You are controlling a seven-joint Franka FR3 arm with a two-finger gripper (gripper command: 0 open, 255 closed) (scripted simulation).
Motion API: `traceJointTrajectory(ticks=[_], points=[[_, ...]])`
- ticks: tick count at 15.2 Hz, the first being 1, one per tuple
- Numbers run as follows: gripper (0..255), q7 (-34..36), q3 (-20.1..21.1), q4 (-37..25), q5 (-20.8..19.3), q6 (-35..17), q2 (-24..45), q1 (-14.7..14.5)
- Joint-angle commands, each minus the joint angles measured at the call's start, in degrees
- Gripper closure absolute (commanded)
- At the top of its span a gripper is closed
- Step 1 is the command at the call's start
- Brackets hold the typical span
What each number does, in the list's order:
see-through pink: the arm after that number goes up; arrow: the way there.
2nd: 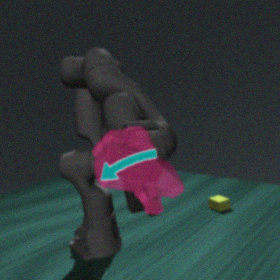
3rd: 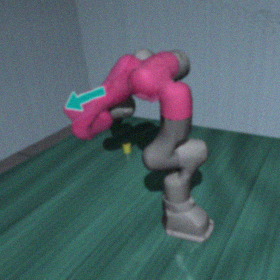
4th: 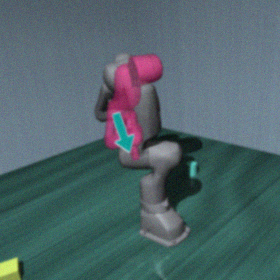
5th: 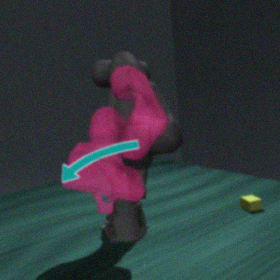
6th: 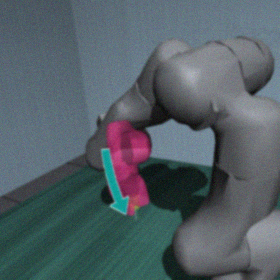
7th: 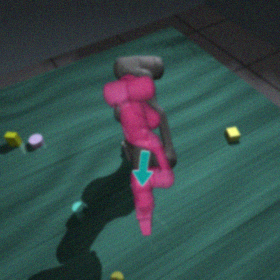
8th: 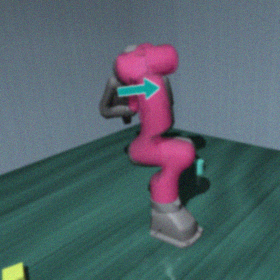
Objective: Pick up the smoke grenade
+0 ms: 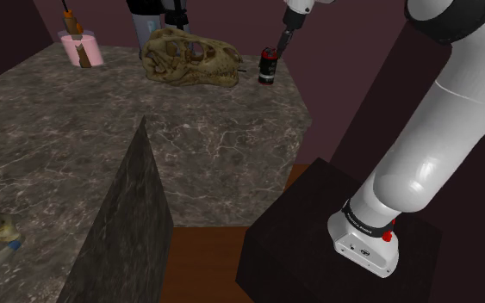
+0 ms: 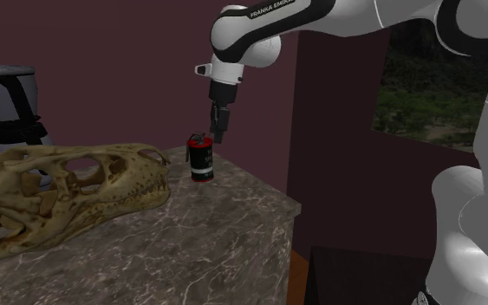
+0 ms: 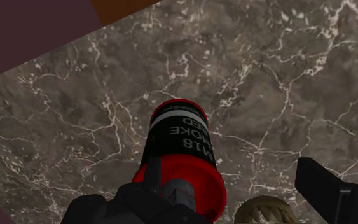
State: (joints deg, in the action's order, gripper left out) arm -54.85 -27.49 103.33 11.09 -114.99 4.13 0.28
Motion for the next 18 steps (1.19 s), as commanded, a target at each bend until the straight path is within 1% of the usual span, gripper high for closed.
traceJointTrajectory(ticks=[1, 2, 9, 11, 12, 18], points=[[0, -3.72, -0.53, -5.57, 3.31, 1.15, 5.4, 1.35], [0, -5.1, -0.5, -7.94, 4.66, 1.63, 7.7, 2.16], [0, -6.32, -0.05, -3.66, 5.62, -3.31, 8.56, 2.23], [0, -6.44, -0.02, -3.34, 5.72, -3.71, 8.66, 2.23], [255, -6.45, -0.02, -3.21, 5.72, -3.81, 8.63, 2.22], [255, -6.42, -0.03, -3.04, 5.64, -3.84, 8.47, 2.18]])
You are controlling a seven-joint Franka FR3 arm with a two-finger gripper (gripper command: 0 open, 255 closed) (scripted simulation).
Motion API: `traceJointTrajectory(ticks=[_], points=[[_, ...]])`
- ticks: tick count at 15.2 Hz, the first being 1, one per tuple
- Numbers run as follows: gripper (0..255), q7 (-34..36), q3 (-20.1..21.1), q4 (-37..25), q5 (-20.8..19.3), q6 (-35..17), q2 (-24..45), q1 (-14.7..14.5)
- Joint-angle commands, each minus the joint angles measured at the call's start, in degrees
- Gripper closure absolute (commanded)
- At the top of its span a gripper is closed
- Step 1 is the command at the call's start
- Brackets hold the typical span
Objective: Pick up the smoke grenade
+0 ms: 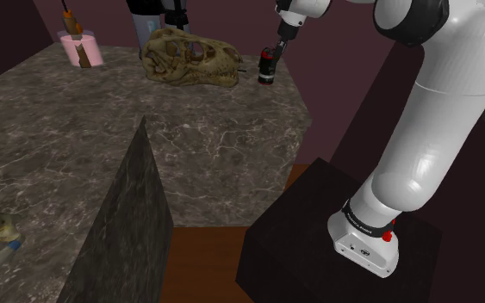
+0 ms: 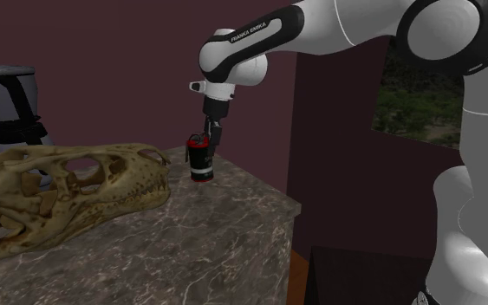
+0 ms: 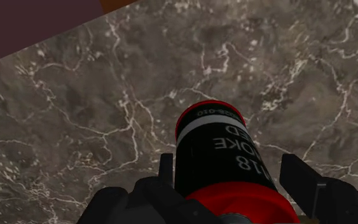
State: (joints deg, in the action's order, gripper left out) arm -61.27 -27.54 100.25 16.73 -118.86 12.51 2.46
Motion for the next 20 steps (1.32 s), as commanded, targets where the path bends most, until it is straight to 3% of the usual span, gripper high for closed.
traceJointTrajectory(ticks=[1, 20], points=[[255, 0.0, 0.02, 0.11, -0.01, -0.01, 0.06, -0.01], [255, 2.41, -0.54, -10.43, -1.57, 11.13, -0.88, 0.41]])
